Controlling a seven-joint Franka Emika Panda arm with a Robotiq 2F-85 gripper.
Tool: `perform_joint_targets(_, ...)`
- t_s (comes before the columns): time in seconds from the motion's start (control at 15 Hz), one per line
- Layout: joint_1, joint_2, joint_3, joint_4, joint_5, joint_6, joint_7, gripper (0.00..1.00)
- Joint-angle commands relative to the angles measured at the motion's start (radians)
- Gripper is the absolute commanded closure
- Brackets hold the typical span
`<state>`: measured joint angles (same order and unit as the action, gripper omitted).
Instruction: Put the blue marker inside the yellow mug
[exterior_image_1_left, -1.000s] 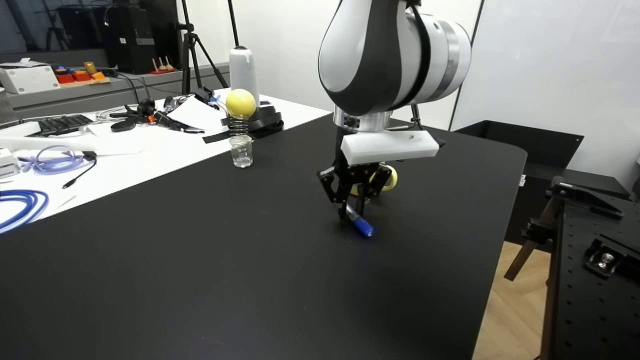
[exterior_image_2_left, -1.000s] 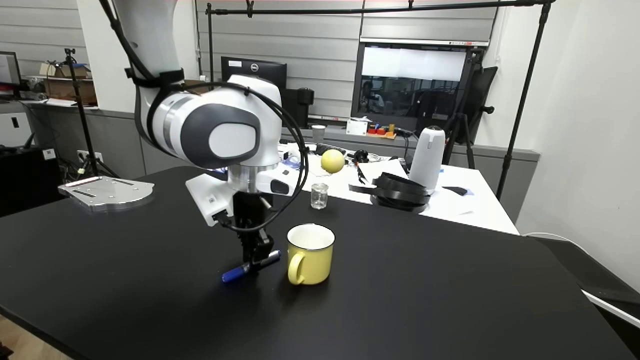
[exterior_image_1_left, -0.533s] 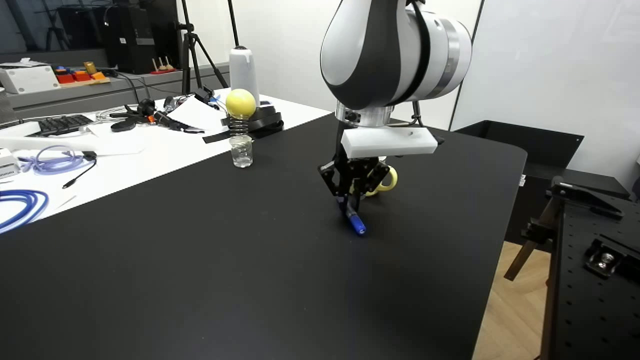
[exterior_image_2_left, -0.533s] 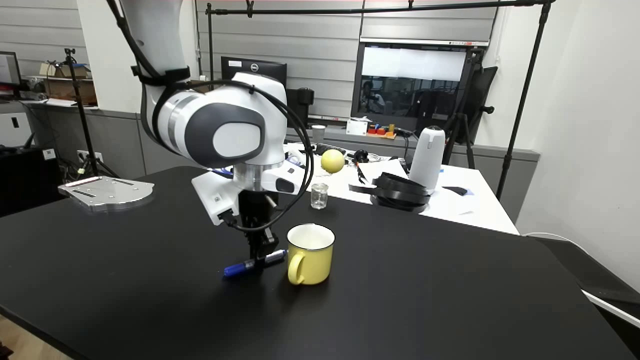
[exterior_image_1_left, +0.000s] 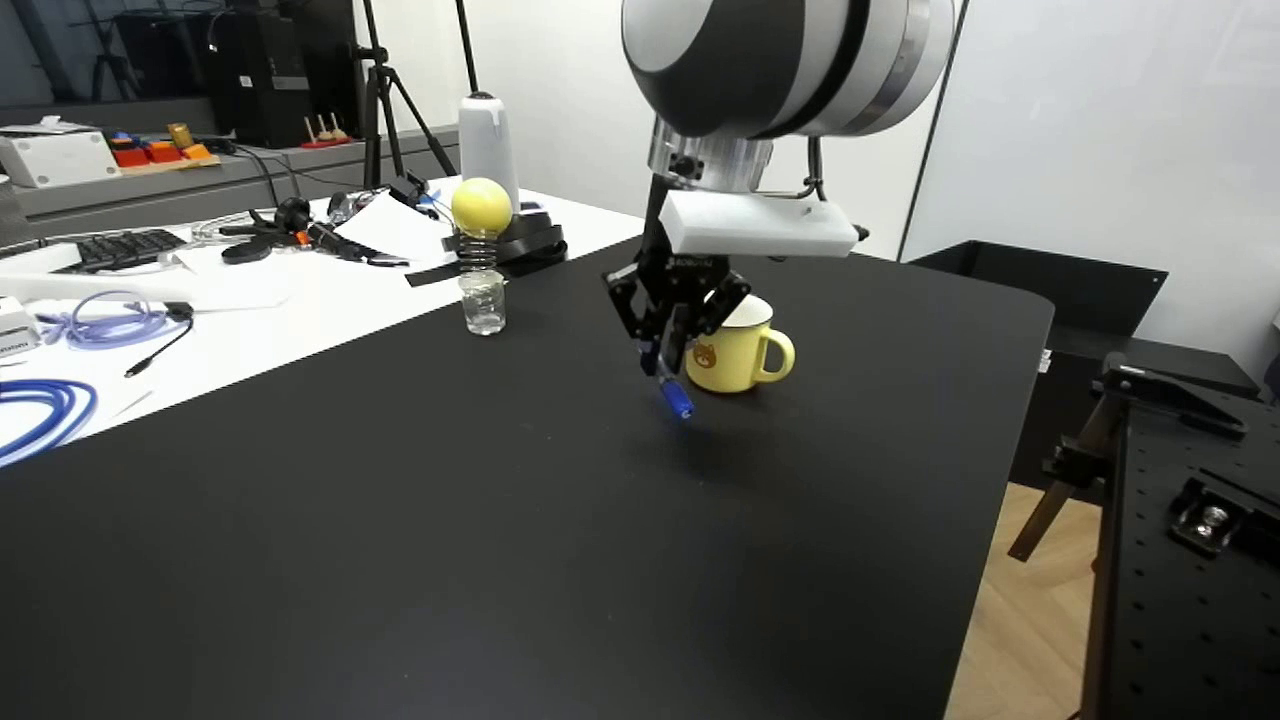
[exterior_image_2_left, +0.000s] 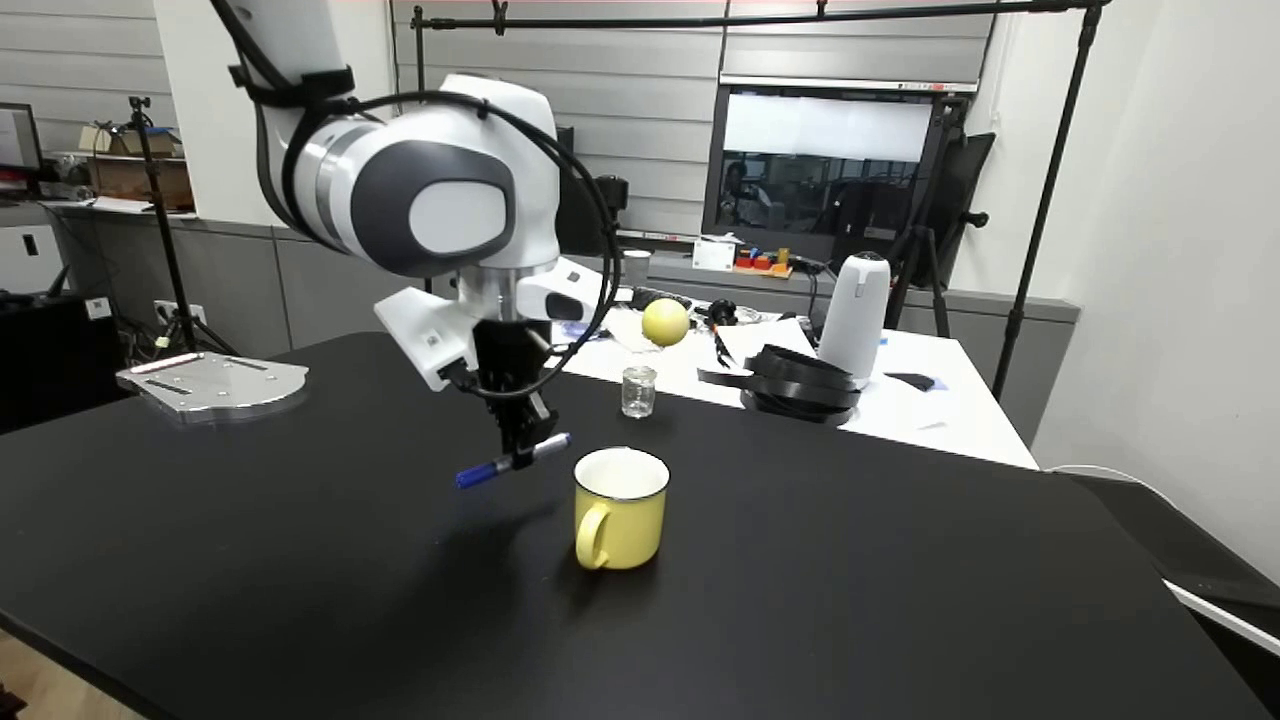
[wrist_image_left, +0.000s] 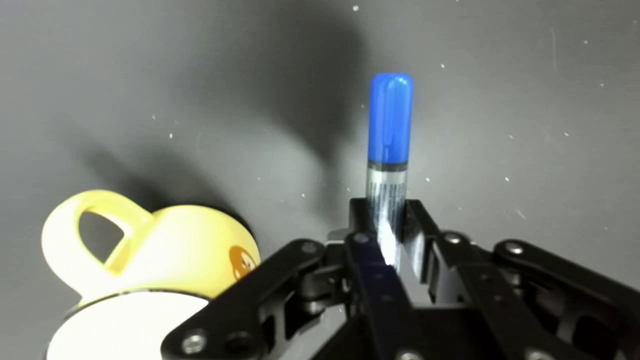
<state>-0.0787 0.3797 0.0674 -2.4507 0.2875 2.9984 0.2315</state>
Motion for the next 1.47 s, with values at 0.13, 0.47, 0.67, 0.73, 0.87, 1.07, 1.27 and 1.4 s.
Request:
perform_joint_targets(0.13,-0.049,-0.138,0.058,-0.064,0.058,0.169,-0.039,0.95)
perform_joint_targets(0.47,-0.06,-0.176,0.014,-0.094,0.033,0.329,-0.028,0.95)
perform_joint_targets(0.67,-0.061,-0.146,-0.038,-0.1,0.032,0.466,-0.047,0.95)
perform_joint_targets(0.73,-0.032,-0.138,-0.088,-0.105,0.011,0.503,-0.036,0.95)
perform_joint_targets(0.87,0.0,-0.16,-0.158,-0.078,0.064,0.474,-0.11,0.95)
perform_joint_targets(1.07,0.048,-0.137,-0.246,-0.08,0.093,0.465,-0.176,0.95)
perform_joint_targets(1.27,0.083,-0.12,-0.295,-0.093,0.097,0.456,-0.201,0.95)
perform_joint_targets(1.4,0.087,-0.087,-0.283,-0.113,0.084,0.473,-0.185,0.95)
